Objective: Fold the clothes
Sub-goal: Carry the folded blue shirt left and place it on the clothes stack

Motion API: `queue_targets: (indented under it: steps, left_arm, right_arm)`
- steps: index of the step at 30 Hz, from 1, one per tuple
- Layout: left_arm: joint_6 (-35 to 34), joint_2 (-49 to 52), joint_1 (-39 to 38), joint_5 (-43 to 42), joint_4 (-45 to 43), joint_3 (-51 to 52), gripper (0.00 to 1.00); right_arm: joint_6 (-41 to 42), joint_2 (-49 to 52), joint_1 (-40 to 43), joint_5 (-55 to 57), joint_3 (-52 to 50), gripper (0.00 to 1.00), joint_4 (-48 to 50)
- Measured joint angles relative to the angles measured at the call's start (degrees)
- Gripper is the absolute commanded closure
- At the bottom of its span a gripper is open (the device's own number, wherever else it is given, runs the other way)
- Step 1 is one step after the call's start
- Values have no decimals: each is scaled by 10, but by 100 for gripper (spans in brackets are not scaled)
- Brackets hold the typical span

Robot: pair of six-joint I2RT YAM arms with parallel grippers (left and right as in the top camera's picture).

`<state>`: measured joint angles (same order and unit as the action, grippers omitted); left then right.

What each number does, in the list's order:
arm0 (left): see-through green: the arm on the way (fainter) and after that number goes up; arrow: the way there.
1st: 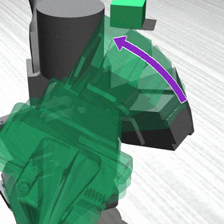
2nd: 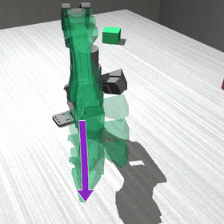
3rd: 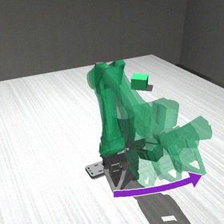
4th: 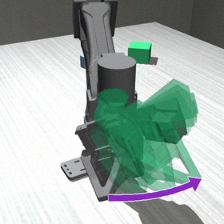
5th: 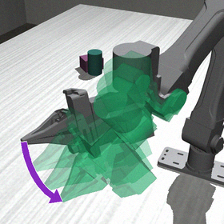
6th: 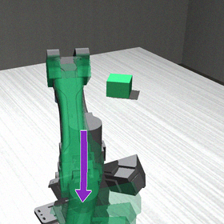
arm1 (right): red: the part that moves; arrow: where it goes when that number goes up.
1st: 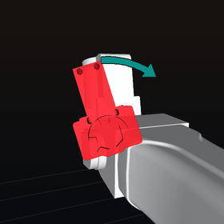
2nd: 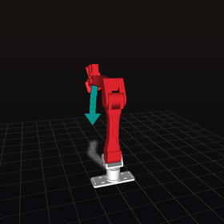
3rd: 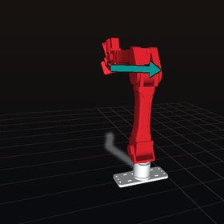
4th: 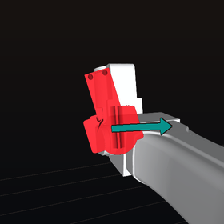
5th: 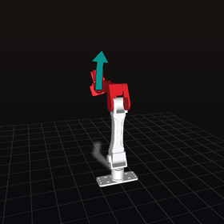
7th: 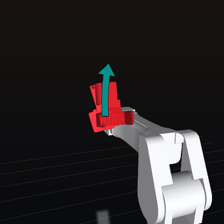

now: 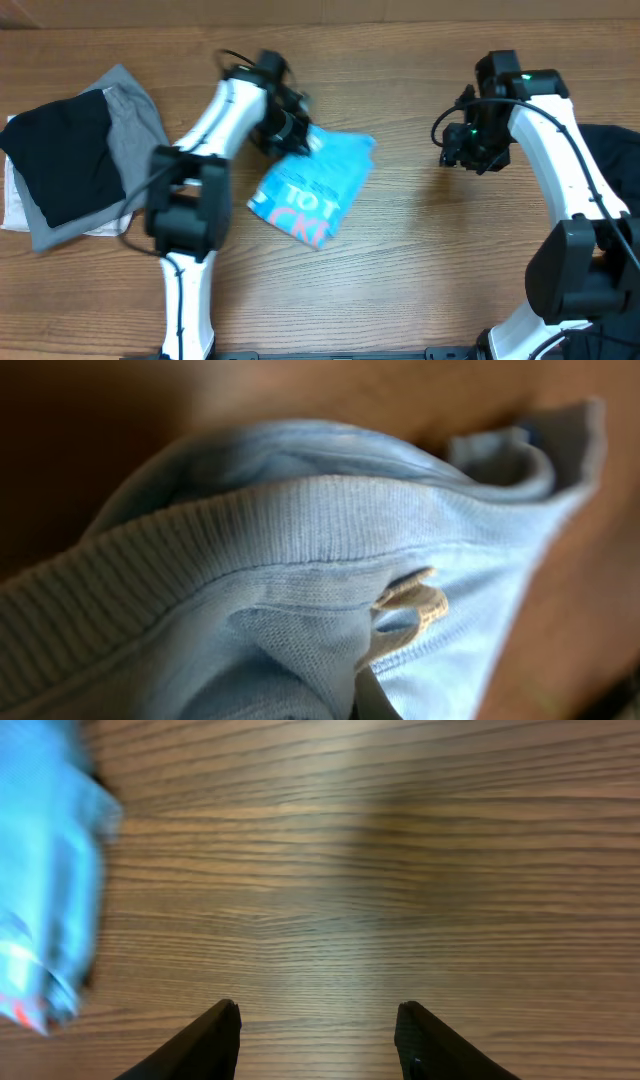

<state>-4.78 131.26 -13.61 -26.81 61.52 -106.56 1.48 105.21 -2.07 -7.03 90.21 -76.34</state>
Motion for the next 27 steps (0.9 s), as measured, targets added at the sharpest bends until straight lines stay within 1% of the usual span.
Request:
queue_targets:
  steps: [5,8,12,18,27]
  left_arm:
    - [-50,-97,88,71,1,-11,96]
    - [-61,-157,132,100,12,-18,96]
    - [-71,-221,175,150,50,-20,96]
    - [-74,-260,219,222,82,-20,96]
    - [-90,-292,290,261,91,-20,96]
  right_arm:
    - [0,-9,34,0,0,46,0]
    - [-1,-11,54,0,0,46,-2]
    - [-5,-12,71,0,0,45,-3]
    - [-14,-12,74,2,0,45,-4]
    - [-15,-12,74,2,0,45,-6]
